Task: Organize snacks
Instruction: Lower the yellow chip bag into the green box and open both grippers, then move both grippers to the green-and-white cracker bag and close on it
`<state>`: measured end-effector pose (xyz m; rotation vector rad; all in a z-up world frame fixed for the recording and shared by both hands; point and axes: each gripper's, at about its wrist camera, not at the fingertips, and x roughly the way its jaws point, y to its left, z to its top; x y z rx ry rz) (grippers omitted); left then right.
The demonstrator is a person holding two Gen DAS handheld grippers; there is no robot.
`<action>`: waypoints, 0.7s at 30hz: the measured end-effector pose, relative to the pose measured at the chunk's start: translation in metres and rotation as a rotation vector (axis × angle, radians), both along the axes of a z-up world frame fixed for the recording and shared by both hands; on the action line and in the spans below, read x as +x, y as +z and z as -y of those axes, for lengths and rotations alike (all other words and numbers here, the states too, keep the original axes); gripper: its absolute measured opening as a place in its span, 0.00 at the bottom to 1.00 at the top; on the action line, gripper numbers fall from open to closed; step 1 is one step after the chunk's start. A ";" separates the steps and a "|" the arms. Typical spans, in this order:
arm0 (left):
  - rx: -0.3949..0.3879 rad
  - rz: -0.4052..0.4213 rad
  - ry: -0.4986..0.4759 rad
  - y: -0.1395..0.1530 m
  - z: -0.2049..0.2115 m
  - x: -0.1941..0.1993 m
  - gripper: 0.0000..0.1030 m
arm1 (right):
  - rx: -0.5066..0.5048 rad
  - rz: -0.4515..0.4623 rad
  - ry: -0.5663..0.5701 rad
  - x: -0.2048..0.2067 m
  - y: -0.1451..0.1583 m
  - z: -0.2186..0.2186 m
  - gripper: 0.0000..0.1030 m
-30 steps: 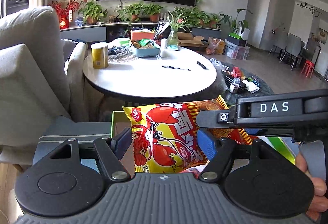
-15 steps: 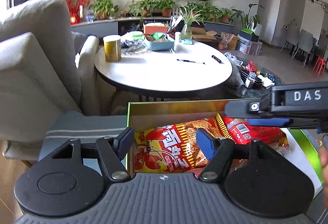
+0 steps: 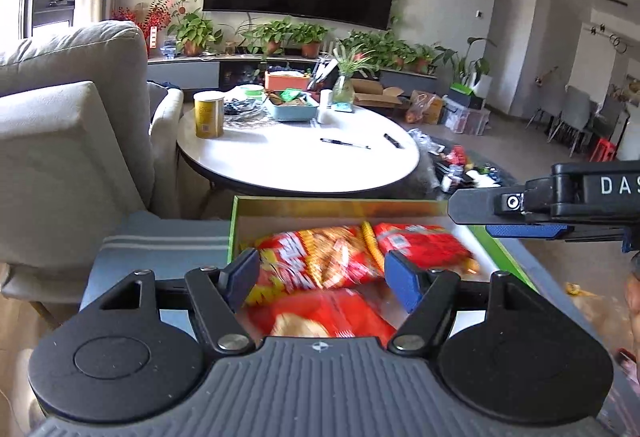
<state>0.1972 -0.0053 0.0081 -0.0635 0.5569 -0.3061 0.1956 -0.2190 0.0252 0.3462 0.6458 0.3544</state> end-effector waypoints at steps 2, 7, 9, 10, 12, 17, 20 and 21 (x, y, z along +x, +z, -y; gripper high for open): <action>-0.008 0.002 -0.015 0.001 0.003 -0.017 0.67 | -0.003 0.007 0.007 -0.016 0.002 0.004 0.59; -0.010 -0.012 -0.059 -0.003 0.011 -0.062 0.68 | 0.002 0.022 0.012 -0.062 -0.007 0.014 0.63; 0.002 -0.017 -0.075 -0.007 0.015 -0.080 0.68 | -0.006 0.020 0.014 -0.081 -0.013 0.016 0.63; 0.008 -0.018 -0.082 -0.008 0.017 -0.089 0.68 | -0.012 0.016 0.014 -0.088 -0.017 0.018 0.63; 0.015 -0.022 -0.098 -0.012 0.021 -0.105 0.69 | -0.024 0.002 0.007 -0.103 -0.023 0.023 0.63; 0.002 -0.053 -0.141 -0.017 0.030 -0.137 0.70 | -0.037 -0.013 -0.021 -0.132 -0.029 0.042 0.63; -0.002 -0.076 -0.160 -0.020 0.037 -0.152 0.70 | -0.046 -0.010 -0.042 -0.144 -0.029 0.054 0.63; -0.005 -0.082 -0.168 -0.021 0.038 -0.156 0.70 | -0.047 -0.012 -0.048 -0.148 -0.030 0.058 0.63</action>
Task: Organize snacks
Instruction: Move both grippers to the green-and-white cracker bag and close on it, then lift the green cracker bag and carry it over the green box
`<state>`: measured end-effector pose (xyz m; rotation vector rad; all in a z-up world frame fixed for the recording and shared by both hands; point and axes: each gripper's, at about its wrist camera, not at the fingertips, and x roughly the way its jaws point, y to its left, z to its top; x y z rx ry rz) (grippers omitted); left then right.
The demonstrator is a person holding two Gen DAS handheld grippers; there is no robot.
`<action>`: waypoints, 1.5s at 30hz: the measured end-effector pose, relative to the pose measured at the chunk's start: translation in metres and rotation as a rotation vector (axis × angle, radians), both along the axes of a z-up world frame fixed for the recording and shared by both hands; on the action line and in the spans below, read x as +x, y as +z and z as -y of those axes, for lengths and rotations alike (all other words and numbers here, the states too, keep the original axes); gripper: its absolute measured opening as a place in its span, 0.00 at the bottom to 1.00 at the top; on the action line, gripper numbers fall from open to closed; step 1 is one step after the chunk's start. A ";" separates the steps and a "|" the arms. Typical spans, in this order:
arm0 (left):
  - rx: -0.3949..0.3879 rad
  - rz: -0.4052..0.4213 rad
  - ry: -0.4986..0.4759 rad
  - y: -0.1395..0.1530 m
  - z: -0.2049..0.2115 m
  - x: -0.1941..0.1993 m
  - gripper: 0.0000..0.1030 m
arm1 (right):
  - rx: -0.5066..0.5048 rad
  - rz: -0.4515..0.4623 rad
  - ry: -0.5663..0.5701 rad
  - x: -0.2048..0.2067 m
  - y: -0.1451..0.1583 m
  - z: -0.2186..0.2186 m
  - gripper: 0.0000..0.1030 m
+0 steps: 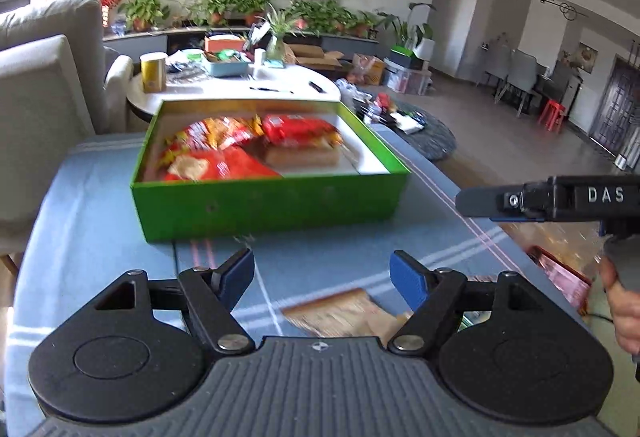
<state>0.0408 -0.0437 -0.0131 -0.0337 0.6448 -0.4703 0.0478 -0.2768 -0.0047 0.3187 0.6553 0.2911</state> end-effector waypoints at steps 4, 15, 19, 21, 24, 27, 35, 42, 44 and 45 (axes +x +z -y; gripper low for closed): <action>0.007 -0.026 -0.027 -0.004 0.007 -0.018 0.70 | 0.012 -0.015 -0.025 -0.013 -0.007 0.015 0.63; 0.040 -0.028 -0.156 -0.002 0.031 -0.066 0.71 | -0.028 -0.061 -0.037 -0.040 -0.031 0.030 0.65; 0.051 -0.045 -0.229 -0.007 0.045 -0.080 0.74 | 0.000 -0.077 -0.045 -0.052 -0.039 0.039 0.67; 0.078 -0.055 -0.252 -0.012 0.054 -0.084 0.75 | 0.005 -0.091 -0.038 -0.056 -0.045 0.041 0.69; 0.107 -0.076 -0.262 -0.020 0.065 -0.087 0.75 | 0.003 -0.108 -0.026 -0.063 -0.053 0.042 0.74; 0.114 -0.103 -0.264 -0.026 0.072 -0.087 0.75 | 0.007 -0.125 -0.011 -0.065 -0.061 0.041 0.77; 0.116 -0.113 -0.244 -0.034 0.079 -0.080 0.70 | 0.071 -0.176 -0.002 -0.063 -0.080 0.043 0.78; 0.109 -0.108 -0.221 -0.035 0.085 -0.072 0.59 | 0.098 -0.158 0.029 -0.067 -0.075 0.038 0.71; 0.099 -0.098 -0.209 -0.032 0.082 -0.072 0.58 | 0.087 -0.144 0.030 -0.069 -0.070 0.035 0.65; 0.094 -0.089 -0.205 -0.030 0.080 -0.072 0.58 | 0.093 -0.137 0.028 -0.071 -0.067 0.034 0.62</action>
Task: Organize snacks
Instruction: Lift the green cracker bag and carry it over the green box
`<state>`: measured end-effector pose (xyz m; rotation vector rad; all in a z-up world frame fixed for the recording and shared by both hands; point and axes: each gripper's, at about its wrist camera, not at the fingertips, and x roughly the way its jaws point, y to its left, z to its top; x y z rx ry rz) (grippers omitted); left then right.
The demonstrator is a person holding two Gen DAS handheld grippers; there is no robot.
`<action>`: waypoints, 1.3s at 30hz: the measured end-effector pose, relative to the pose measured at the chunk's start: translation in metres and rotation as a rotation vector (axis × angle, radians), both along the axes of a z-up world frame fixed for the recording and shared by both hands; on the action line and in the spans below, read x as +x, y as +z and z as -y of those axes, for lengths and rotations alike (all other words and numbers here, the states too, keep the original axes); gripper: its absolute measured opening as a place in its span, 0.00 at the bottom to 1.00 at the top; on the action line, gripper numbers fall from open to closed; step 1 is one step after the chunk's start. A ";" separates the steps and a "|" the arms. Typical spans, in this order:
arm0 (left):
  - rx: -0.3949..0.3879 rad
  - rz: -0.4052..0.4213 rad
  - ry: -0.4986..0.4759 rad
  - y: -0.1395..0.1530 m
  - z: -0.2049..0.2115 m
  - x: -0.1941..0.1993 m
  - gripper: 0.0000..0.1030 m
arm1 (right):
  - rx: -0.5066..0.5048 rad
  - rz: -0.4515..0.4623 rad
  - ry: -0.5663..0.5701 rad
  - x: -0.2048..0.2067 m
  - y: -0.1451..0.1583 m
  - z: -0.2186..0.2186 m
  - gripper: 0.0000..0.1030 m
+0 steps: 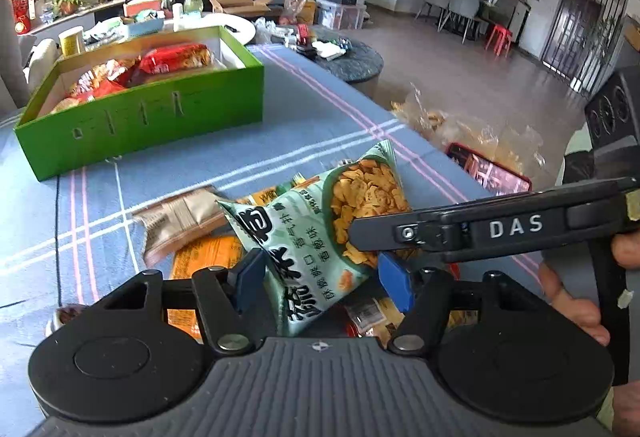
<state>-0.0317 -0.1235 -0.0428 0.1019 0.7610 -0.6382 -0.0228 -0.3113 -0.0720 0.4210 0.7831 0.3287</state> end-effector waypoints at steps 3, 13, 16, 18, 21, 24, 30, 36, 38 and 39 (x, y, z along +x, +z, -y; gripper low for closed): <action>-0.010 0.041 0.006 0.011 -0.004 -0.002 0.57 | 0.017 0.034 -0.007 -0.005 0.011 0.000 0.60; -0.015 0.132 0.042 0.038 -0.020 0.002 0.57 | 0.067 0.095 -0.018 0.005 0.037 -0.013 0.60; -0.014 0.149 0.056 0.042 -0.026 0.006 0.57 | 0.076 0.097 -0.012 0.011 0.040 -0.019 0.60; -0.015 0.158 0.070 0.044 -0.031 0.010 0.57 | 0.076 0.104 -0.005 0.015 0.044 -0.025 0.60; -0.023 0.170 0.093 0.048 -0.039 0.017 0.57 | 0.071 0.116 -0.001 0.022 0.050 -0.034 0.60; -0.024 0.187 0.113 0.053 -0.047 0.024 0.57 | 0.083 0.118 0.004 0.031 0.053 -0.041 0.60; -0.020 0.211 0.144 0.062 -0.066 0.048 0.57 | 0.106 0.121 0.004 0.054 0.061 -0.058 0.60; -0.009 0.239 0.160 0.067 -0.077 0.074 0.57 | 0.139 0.110 -0.010 0.078 0.065 -0.070 0.60; -0.005 0.248 0.169 0.068 -0.079 0.082 0.57 | 0.145 0.107 -0.016 0.086 0.067 -0.074 0.60; -0.004 0.252 0.173 0.069 -0.081 0.085 0.57 | 0.146 0.107 -0.019 0.089 0.068 -0.075 0.60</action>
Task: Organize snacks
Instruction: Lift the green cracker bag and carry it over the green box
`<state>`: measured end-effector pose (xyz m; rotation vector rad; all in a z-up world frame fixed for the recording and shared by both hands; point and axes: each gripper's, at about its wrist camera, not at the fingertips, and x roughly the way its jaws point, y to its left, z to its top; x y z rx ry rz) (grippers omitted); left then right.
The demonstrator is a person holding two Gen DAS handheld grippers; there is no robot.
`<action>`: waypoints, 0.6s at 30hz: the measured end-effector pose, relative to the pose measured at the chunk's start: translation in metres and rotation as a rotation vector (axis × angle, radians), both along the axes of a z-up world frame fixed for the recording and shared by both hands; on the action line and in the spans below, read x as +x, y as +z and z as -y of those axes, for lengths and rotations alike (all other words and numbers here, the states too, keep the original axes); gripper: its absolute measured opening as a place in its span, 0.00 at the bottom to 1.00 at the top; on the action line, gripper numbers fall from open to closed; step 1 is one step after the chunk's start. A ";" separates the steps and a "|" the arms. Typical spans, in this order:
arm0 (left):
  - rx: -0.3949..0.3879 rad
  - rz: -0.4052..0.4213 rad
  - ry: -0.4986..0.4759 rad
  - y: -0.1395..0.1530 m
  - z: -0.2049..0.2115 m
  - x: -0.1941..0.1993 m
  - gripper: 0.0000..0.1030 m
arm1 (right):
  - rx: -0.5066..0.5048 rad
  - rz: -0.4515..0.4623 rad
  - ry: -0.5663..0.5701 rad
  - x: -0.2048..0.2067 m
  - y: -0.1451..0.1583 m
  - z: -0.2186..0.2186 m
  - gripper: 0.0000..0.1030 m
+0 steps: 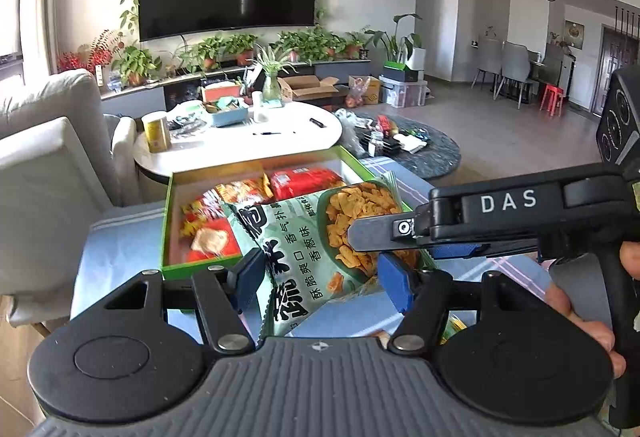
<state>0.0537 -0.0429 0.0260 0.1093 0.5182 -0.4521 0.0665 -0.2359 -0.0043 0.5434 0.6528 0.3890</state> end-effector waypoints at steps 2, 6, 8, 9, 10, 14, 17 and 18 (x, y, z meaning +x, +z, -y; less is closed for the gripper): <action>0.002 0.007 0.004 0.001 -0.003 0.008 0.57 | 0.000 0.002 -0.003 0.008 0.002 -0.005 0.60; -0.005 0.012 0.009 0.002 -0.007 0.024 0.58 | -0.003 0.008 -0.005 0.020 0.005 -0.010 0.60; -0.004 0.016 0.010 0.004 -0.006 0.032 0.58 | 0.002 0.004 -0.008 0.028 0.006 -0.009 0.60; -0.003 0.016 0.009 0.004 -0.005 0.037 0.58 | 0.002 0.002 -0.012 0.033 0.007 -0.010 0.60; -0.002 0.018 0.006 0.005 -0.003 0.042 0.58 | 0.000 0.002 -0.015 0.037 0.008 -0.010 0.60; -0.005 0.024 -0.018 0.008 0.007 0.060 0.58 | -0.018 0.009 -0.037 0.051 0.012 -0.005 0.60; -0.015 0.018 -0.039 0.008 0.016 0.076 0.58 | -0.021 0.006 -0.061 0.060 0.014 0.004 0.60; -0.015 0.016 -0.047 0.007 0.020 0.080 0.58 | -0.022 0.005 -0.069 0.063 0.013 0.008 0.60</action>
